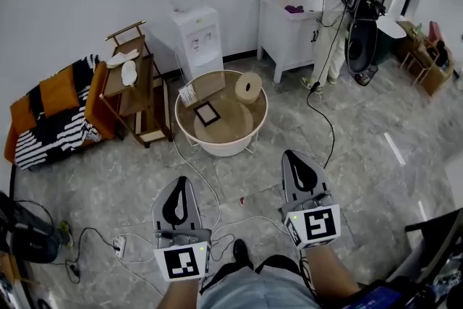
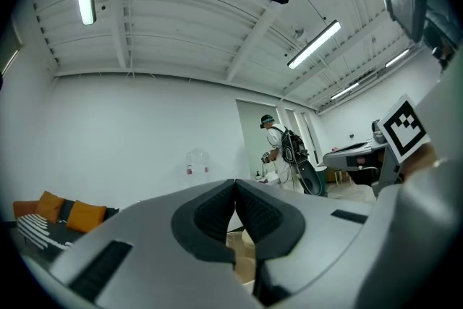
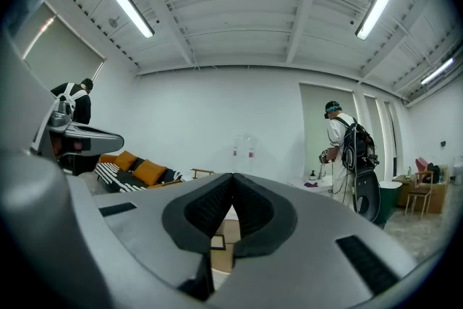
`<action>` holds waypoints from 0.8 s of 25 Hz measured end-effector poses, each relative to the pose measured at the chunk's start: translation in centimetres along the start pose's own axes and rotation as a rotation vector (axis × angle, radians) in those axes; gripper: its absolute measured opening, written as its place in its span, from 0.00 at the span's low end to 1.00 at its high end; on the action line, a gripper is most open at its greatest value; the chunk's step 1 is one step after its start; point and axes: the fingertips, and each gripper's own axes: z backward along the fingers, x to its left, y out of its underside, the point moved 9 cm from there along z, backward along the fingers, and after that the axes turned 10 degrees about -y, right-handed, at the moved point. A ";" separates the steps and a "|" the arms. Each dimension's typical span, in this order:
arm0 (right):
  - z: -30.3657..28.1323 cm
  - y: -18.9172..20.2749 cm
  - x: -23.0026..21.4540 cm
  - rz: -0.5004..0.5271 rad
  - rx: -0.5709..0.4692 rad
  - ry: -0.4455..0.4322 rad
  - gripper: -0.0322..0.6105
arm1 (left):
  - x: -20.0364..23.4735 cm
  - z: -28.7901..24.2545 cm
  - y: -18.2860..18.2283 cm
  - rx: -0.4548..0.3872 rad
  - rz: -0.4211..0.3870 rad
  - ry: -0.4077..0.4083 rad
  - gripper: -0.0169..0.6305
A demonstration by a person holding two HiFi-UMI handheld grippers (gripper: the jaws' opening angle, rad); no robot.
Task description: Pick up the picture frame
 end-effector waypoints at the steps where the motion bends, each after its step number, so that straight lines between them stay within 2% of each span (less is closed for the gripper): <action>1: -0.4 -0.2 -0.3 0.005 0.003 0.007 0.07 | 0.2 -0.7 0.1 0.000 0.016 0.001 0.05; 6: -2.7 -0.3 -2.2 0.005 0.016 0.034 0.07 | 0.9 -4.1 1.2 0.019 0.020 0.010 0.05; 11: -5.3 1.4 -4.5 -0.015 0.029 0.030 0.07 | 0.1 -7.9 2.4 0.042 0.012 0.009 0.05; 20: -13.6 3.5 -12.4 -0.054 0.014 -0.032 0.07 | -4.0 -17.7 2.8 0.073 -0.081 -0.001 0.05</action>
